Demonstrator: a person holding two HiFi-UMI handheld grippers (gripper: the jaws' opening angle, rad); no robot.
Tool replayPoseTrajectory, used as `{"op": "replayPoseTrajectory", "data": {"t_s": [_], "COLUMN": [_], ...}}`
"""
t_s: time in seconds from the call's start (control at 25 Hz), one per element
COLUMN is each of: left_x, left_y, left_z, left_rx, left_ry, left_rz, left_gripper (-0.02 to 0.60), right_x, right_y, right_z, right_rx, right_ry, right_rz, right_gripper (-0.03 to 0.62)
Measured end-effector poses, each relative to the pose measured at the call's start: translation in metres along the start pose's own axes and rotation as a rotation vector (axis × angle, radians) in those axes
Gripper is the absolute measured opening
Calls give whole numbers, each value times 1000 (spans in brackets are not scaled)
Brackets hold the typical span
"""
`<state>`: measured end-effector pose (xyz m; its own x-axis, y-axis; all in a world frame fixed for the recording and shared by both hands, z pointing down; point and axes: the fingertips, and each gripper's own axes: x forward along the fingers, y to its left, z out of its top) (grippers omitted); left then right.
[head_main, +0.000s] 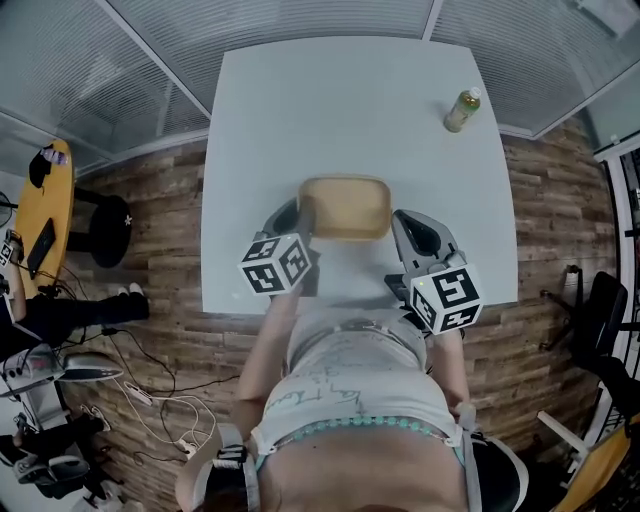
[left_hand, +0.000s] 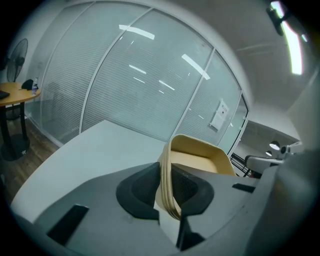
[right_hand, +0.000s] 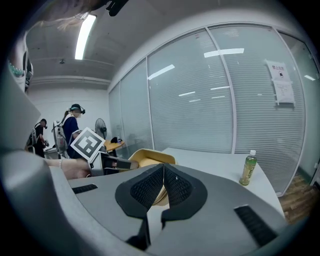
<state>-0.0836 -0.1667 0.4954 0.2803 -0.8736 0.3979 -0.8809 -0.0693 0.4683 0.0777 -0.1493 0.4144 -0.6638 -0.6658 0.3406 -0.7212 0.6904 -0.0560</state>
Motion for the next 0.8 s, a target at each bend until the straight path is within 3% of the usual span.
{"op": "replayPoseTrajectory", "data": {"t_s": [0.44,0.8], "left_x": [-26,-26], "left_y": [-30,-33], "left_z": [43,41], "left_rx": [74,67], "left_ry": [-125,-131], "left_rz": [-13,5], "left_gripper": [35,35], "right_x": [-8,-13], "right_y": [-2,1], "right_z": [20,31], "right_rx": [-25,-33], "right_ry": [-56,-88], "right_rz": [31,43], "right_gripper": [0,0]}}
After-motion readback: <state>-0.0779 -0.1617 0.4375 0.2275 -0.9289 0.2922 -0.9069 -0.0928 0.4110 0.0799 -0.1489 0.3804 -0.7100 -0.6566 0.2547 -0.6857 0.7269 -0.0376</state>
